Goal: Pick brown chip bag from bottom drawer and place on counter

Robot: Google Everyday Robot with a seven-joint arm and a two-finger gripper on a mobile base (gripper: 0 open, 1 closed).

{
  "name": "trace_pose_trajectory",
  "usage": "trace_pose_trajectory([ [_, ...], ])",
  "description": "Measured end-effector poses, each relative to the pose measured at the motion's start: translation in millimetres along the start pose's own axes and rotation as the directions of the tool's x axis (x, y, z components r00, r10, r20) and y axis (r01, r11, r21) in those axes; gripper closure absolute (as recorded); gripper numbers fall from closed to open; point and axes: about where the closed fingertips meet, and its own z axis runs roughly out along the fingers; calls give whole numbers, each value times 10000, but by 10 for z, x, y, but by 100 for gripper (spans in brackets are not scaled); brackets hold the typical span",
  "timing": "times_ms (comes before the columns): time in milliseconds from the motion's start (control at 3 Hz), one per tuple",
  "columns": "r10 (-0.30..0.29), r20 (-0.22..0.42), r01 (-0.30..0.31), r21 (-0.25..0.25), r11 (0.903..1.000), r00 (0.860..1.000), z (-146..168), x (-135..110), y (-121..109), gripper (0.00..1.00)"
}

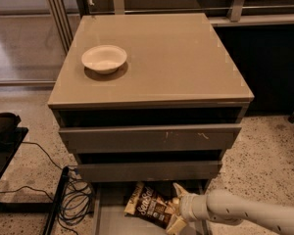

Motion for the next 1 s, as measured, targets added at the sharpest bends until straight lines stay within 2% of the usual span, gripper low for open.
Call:
trace_pose_trajectory([
  [667,515,191,-507,-399,9979,9985,510,337,22,0],
  [1000,751,550,-728,-427,9964,9957,743,477,-3,0],
])
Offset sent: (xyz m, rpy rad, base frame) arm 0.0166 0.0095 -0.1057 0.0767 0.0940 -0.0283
